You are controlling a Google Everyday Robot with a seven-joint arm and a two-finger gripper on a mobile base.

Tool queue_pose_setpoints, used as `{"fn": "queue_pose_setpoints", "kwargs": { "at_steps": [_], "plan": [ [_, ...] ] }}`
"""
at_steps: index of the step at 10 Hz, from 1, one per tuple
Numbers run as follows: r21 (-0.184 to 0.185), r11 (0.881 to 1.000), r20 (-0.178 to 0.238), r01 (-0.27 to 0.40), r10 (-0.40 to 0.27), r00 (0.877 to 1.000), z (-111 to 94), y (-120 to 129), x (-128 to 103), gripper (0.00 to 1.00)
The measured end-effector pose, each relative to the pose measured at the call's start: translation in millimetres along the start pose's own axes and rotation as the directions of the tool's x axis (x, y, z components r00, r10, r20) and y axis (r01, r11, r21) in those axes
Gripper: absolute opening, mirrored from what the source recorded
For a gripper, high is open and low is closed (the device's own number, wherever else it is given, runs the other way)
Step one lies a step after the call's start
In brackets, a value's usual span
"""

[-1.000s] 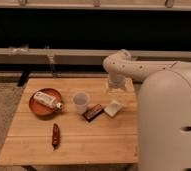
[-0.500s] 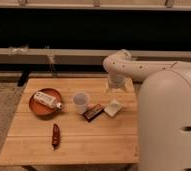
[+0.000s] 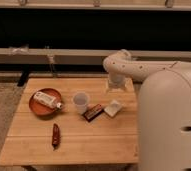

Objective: Place the eraser in the ceramic cup

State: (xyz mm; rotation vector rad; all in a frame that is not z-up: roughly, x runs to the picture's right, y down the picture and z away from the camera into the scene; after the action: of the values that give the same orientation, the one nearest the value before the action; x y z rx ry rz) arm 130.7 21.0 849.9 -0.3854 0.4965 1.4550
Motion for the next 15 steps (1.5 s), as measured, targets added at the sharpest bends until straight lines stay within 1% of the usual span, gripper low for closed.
{"fn": "queue_pose_setpoints", "kwargs": {
  "at_steps": [11, 12, 13, 14, 15],
  "plan": [
    [0.002, 1.0, 0.0, 0.0, 0.0, 1.0, 0.3, -0.1, 0.5, 0.8],
    [0.001, 1.0, 0.011, 0.005, -0.005, 1.0, -1.7, 0.3, 0.5, 0.8],
    [-0.01, 1.0, 0.032, 0.016, -0.016, 0.999, -9.9, 5.9, 3.4, 0.8],
    [-0.017, 0.999, 0.052, 0.042, -0.041, 0.998, -22.8, 15.0, 11.5, 0.8],
    [-0.023, 0.998, 0.066, 0.067, -0.065, 0.996, -29.4, 24.5, 19.6, 0.8]
  ]
}}
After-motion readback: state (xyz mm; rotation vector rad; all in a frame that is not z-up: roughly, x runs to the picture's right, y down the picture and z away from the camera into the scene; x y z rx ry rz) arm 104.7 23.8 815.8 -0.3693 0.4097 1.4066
